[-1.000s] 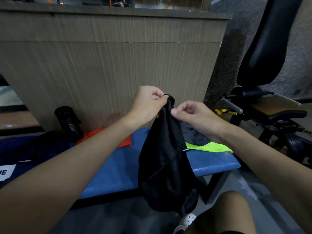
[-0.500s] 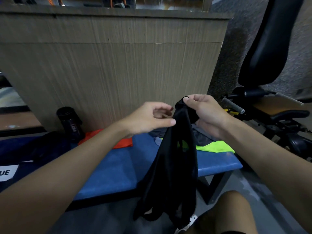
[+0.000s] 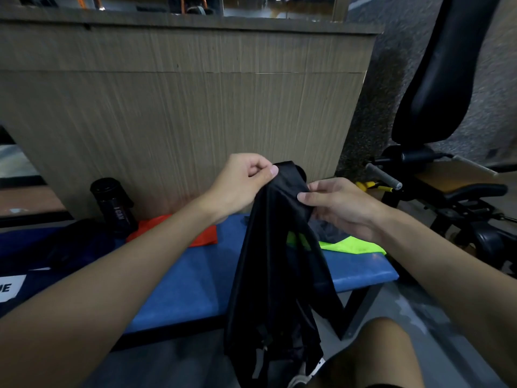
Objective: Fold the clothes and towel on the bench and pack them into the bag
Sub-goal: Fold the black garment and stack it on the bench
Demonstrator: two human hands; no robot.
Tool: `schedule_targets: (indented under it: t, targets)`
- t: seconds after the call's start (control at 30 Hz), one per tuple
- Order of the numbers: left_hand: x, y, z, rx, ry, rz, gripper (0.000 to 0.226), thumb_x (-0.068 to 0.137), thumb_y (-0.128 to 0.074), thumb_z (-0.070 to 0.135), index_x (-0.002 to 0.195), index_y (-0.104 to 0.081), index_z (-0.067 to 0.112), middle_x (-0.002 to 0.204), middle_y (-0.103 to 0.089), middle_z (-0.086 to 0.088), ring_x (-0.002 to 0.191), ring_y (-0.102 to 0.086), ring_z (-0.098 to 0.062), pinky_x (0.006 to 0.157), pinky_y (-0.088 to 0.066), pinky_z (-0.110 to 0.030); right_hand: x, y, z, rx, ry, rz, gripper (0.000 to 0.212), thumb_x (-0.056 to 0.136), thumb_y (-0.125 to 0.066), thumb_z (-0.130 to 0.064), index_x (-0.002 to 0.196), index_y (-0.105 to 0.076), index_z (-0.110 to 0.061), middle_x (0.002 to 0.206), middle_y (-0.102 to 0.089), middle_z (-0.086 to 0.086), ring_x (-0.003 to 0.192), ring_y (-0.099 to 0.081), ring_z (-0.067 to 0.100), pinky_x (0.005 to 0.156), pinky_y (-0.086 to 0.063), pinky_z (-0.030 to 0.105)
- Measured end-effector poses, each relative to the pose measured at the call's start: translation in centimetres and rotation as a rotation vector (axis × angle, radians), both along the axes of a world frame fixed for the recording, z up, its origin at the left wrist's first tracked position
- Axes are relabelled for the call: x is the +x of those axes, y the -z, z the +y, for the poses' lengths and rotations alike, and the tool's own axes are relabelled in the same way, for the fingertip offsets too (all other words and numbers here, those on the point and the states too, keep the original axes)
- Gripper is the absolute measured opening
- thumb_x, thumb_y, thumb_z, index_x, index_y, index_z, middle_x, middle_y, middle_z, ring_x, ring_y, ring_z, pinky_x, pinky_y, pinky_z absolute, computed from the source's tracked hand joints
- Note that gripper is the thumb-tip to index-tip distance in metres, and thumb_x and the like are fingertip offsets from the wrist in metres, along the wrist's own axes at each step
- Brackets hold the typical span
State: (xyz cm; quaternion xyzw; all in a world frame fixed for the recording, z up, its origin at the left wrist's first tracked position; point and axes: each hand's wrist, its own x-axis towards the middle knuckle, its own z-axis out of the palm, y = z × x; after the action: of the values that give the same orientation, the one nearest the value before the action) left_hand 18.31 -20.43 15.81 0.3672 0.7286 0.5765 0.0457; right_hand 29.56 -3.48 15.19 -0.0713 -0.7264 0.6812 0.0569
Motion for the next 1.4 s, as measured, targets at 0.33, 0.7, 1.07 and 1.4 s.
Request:
schedule_targets:
  t: [0.33,0.7,1.07,1.4]
  targets:
    - [0.3,0.7,-0.9,-0.074,0.134,-0.062,0.013,0.09,-0.07,0.013,0.102,-0.068,0.01,0.083,-0.069,0.0,0.069,-0.06,-0.002,0.065,-0.049,-0.014,-1.4,-2.3,-0.6,-0.021,0.301,0.257,0.025,0.101,-0.049,-0.007,0.077,-0.054,-0.012,0.072,-0.055,0.008,0.064,-0.053,0.016,0.063,-0.047,0.03]
    - [0.3,6.0,0.2,-0.236,0.2,-0.021,0.028,0.087,-0.073,0.016,0.082,-0.065,-0.01,0.08,-0.068,-0.012,0.075,-0.054,-0.015,0.07,-0.049,-0.041,-1.3,-2.6,0.6,-0.088,0.358,0.279,0.023,0.101,-0.05,-0.008,0.079,-0.056,-0.011,0.07,-0.057,0.007,0.06,-0.056,0.014,0.059,-0.052,0.027]
    - [0.9,0.1,1.1,0.016,-0.028,-0.003,0.016,0.091,-0.069,0.01,0.08,-0.069,0.0,0.077,-0.07,-0.022,0.067,-0.058,-0.018,0.062,-0.043,-0.031,-0.9,-0.6,1.0,0.623,0.353,0.373,0.043,0.08,-0.076,-0.043,0.114,-0.062,-0.021,0.11,-0.062,0.002,0.103,-0.055,0.011,0.09,-0.043,0.023]
    - [0.9,1.8,-0.6,-0.121,0.144,-0.093,0.021,0.087,-0.074,0.013,0.096,-0.067,-0.005,0.093,-0.074,-0.015,0.082,-0.064,-0.012,0.081,-0.054,-0.031,-1.3,-0.8,-0.9,0.357,0.249,0.358,0.019,0.094,-0.062,-0.007,0.076,-0.059,-0.014,0.075,-0.064,0.012,0.069,-0.054,0.018,0.066,-0.043,0.038]
